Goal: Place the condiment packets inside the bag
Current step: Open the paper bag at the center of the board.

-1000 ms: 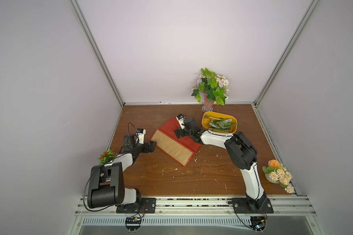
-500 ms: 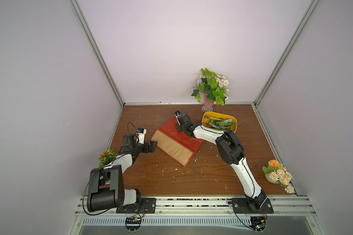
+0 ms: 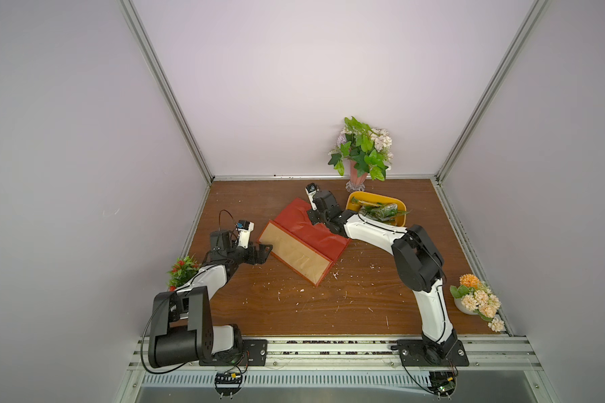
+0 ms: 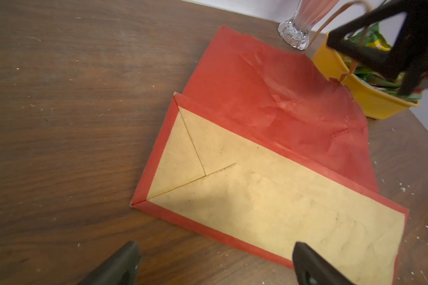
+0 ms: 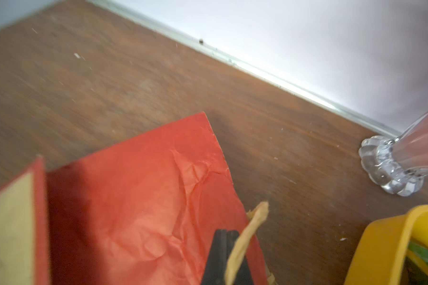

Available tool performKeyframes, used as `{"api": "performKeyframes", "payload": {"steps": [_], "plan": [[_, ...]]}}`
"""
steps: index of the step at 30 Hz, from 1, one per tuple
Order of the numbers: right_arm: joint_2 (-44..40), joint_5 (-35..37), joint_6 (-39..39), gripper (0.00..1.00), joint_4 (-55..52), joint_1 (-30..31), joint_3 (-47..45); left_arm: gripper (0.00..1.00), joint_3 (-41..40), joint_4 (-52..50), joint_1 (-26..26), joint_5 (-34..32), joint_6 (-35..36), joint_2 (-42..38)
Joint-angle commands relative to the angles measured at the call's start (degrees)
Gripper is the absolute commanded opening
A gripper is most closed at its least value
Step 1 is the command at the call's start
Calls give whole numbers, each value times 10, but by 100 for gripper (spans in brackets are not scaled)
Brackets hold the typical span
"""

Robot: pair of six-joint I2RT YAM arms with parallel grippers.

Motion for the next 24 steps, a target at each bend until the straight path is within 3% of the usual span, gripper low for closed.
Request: {"api": "performKeyframes", "payload": {"steps": [1,11,17,24], "plan": [[-80,-42,27,0,39,0,-19,99,9,-28,8,48,27,-14],[-237,-103,88,0,51,6,-113,99,80,-163,-1,122,104,-49],[-311,-101,130,0,30,25,-139,99,147,-237,-54,104,145,-82],[-381,-83,187,0,23,68,-143,99,200,-243,-114,112,113,-125]]}}
